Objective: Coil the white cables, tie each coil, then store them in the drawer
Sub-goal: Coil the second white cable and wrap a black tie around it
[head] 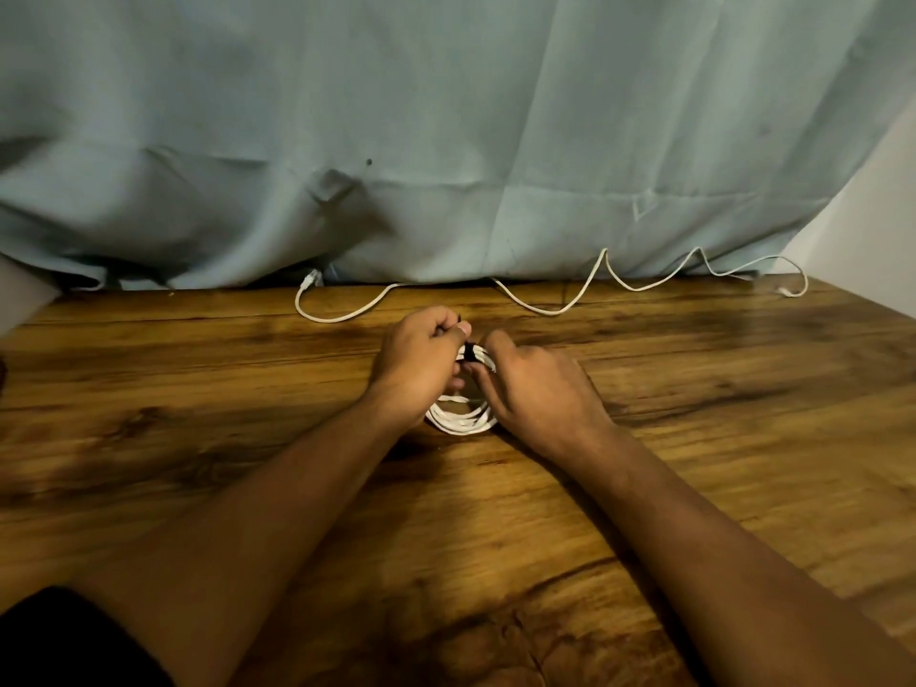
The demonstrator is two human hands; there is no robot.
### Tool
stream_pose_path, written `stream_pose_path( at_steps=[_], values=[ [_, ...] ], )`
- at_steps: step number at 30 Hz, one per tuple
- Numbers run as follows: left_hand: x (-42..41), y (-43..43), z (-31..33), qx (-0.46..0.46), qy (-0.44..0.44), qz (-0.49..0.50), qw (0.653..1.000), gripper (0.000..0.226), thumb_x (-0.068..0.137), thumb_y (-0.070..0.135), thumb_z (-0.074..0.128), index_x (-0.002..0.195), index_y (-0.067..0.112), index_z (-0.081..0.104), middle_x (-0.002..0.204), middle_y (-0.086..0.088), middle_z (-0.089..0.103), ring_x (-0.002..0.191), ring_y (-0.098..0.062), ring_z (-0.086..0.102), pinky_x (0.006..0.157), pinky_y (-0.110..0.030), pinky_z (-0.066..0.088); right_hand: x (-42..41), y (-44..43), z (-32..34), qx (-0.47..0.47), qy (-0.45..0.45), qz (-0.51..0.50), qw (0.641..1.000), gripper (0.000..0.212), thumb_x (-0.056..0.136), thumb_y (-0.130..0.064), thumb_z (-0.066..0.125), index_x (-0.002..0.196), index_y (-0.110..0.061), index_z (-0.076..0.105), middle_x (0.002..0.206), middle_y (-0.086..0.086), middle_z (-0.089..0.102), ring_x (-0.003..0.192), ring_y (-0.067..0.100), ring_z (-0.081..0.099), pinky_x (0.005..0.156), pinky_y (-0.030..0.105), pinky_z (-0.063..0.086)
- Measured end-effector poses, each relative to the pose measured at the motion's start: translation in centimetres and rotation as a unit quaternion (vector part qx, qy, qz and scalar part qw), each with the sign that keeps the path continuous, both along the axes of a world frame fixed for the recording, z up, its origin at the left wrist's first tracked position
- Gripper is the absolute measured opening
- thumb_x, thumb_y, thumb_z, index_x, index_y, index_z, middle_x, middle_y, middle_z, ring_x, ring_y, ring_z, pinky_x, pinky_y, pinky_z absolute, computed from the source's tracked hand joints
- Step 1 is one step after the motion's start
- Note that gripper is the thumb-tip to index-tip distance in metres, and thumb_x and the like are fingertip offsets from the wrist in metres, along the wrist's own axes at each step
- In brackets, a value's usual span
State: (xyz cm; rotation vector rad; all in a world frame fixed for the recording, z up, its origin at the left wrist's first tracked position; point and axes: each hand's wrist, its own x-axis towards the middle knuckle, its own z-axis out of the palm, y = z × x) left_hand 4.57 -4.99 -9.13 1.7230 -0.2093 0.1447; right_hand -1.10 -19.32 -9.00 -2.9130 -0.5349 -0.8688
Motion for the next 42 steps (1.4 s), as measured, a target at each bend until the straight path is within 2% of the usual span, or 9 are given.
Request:
stream_pose_path(
  at_steps=[6,12,15,19,25,30,34,38,42],
  values=[
    [-0.1,0.3,0.0,-0.068,0.083,-0.032,0.994,0.023,0.102,0.016,0.059,0.080,0.018,0.061,0.072,-0.002,0.056,0.049,-0.010,0.047,0.042,-0.020,0.040,0.0,0.3,-0.5,-0.004,0.001,0.003,1.000,0.030,0.108,-0.045,0.043,0.114,-0.017,0.051,0.085,0.011,0.073,0.075,0.037,0.069,0.059,0.037,0.038],
    [-0.1,1.6,-0.6,-0.126,0.040,-0.081,0.988,0.020,0.106,0.023,0.054,0.091,0.015,0.065,0.077,-0.004,0.064,0.050,-0.007,0.054,0.048,-0.021,0.050,-0.6,0.1,-1.1,0.194,0.091,0.056,0.975,0.020,0.106,-0.046,0.044,0.115,-0.028,0.047,0.094,0.000,0.072,0.082,0.025,0.067,0.069,0.045,0.052],
    [-0.5,1.9,-1.1,-0.001,-0.073,-0.108,0.991,0.016,0.104,0.029,0.057,0.106,0.017,0.067,0.082,0.000,0.070,0.066,-0.011,0.065,0.065,-0.028,0.054,-0.1,-0.7,-1.5,0.263,0.062,-0.006,0.963,0.018,0.106,-0.041,0.046,0.115,-0.027,0.053,0.096,0.005,0.073,0.086,0.031,0.069,0.072,0.047,0.054],
    [-0.8,2.1,-1.6,0.180,-0.164,-0.124,0.962,0.030,0.098,0.039,0.060,0.124,0.024,0.066,0.103,0.009,0.075,0.092,-0.009,0.072,0.086,-0.039,0.059,-0.1,-1.7,-1.6,0.299,0.062,-0.074,0.950,0.020,0.107,-0.039,0.045,0.115,-0.023,0.054,0.097,0.010,0.072,0.089,0.035,0.068,0.075,0.049,0.055],
    [-1.8,1.9,-0.6,0.332,-0.282,0.001,0.900,0.025,0.104,0.042,0.049,0.126,0.035,0.056,0.111,0.003,0.074,0.095,-0.022,0.069,0.078,-0.043,0.057,-1.6,-1.5,-0.6,0.171,0.019,-0.101,0.980,0.027,0.110,-0.043,0.032,0.120,-0.020,0.042,0.093,0.013,0.072,0.085,0.040,0.068,0.066,0.042,0.043],
    [-2.3,1.5,-1.5,0.424,-0.224,0.002,0.878,0.023,0.103,0.045,0.048,0.120,0.033,0.056,0.111,-0.004,0.072,0.099,-0.031,0.067,0.073,-0.038,0.049,-2.3,-1.8,-1.3,0.083,0.062,-0.159,0.982,0.032,0.110,-0.044,0.031,0.118,-0.017,0.045,0.103,0.018,0.072,0.094,0.043,0.068,0.068,0.042,0.036],
    [-3.4,1.4,-1.4,0.354,-0.219,-0.028,0.909,0.023,0.103,0.043,0.053,0.122,0.032,0.059,0.105,0.005,0.072,0.092,-0.019,0.067,0.072,-0.036,0.050,-3.6,-2.7,-1.3,0.163,0.065,-0.100,0.979,0.031,0.109,-0.048,0.033,0.112,-0.020,0.046,0.101,0.014,0.072,0.094,0.040,0.066,0.070,0.042,0.041],
    [-4.6,0.7,-1.7,0.179,-0.133,-0.135,0.966,0.012,0.101,0.032,0.063,0.111,0.028,0.067,0.094,0.005,0.075,0.081,-0.015,0.069,0.073,-0.040,0.058,-5.9,-4.7,-1.3,0.303,0.108,-0.029,0.946,0.031,0.108,-0.051,0.039,0.096,-0.024,0.049,0.095,0.008,0.070,0.092,0.032,0.065,0.079,0.048,0.050],
    [-7.3,-3.3,-1.3,0.074,-0.067,-0.215,0.972,0.011,0.102,0.026,0.062,0.108,0.021,0.070,0.079,0.003,0.070,0.066,-0.011,0.058,0.059,-0.024,0.047,-9.0,-8.9,-1.6,0.412,0.118,-0.013,0.903,0.029,0.105,-0.042,0.046,0.090,-0.020,0.059,0.076,-0.013,0.062,0.074,0.010,0.058,0.072,0.041,0.047]
  ],
)
